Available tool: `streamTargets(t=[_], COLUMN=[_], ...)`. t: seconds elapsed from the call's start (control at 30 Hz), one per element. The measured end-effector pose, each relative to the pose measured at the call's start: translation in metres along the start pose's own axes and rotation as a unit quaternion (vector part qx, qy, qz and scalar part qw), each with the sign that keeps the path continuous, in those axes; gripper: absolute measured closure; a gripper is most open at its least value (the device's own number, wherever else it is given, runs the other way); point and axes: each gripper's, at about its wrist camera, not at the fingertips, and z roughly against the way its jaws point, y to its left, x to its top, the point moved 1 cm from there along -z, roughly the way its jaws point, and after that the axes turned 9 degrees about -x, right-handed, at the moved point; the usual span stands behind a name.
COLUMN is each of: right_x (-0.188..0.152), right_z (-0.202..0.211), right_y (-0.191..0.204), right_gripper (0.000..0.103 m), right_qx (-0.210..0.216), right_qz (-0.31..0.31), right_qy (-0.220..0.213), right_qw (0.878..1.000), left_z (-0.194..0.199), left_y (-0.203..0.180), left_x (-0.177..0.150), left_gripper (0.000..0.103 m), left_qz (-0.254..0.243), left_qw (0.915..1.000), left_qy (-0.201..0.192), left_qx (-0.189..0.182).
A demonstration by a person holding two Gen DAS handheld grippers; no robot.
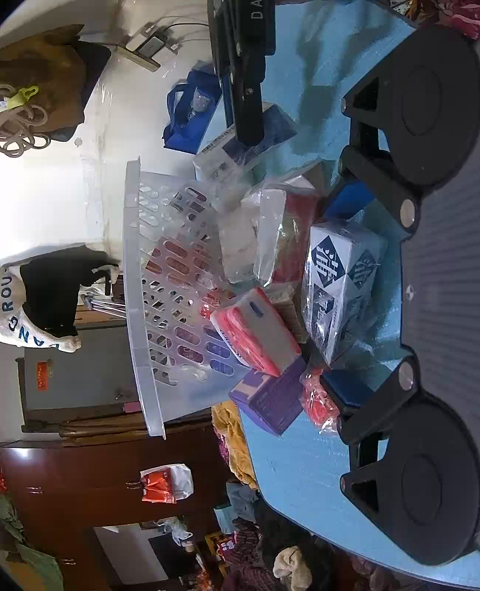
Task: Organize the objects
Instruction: 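Grasp a white-blue wrapped box with the left tool while the right tool grasps a white barcoded box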
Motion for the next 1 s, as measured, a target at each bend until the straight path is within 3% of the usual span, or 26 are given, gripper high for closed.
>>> streamTargets(t=[0.27, 0.5, 0.53, 0.6, 1.0], right_x=[-0.001, -0.001, -0.001, -0.001, -0.003], right_z=[0.001, 0.0, 0.001, 0.0, 0.006], right_y=[0.002, 0.001, 0.0, 0.001, 0.003], right_gripper=[0.071, 0.071, 0.07, 0.07, 0.071], right_qx=[0.004, 0.006, 0.006, 0.006, -0.005], right_qz=[0.002, 0.003, 0.003, 0.003, 0.012], right_qy=[-0.004, -0.007, -0.008, -0.008, -0.034], right_qw=[1.0, 1.0, 1.0, 1.0, 0.999], left_z=[-0.01, -0.013, -0.012, -0.007, 0.029], left_y=[-0.004, 0.003, 0.002, -0.002, -0.003], left_x=[0.002, 0.002, 0.001, -0.002, -0.008], left_gripper=[0.012, 0.015, 0.025, 0.032, 0.033], left_qz=[-0.015, 0.014, 0.012, -0.001, 0.0], left_qw=[0.9993, 0.9985, 0.9988, 0.9997, 0.9947], left_qy=[0.033, 0.04, 0.037, 0.021, -0.099], left_qx=[-0.013, -0.033, -0.03, -0.012, 0.03])
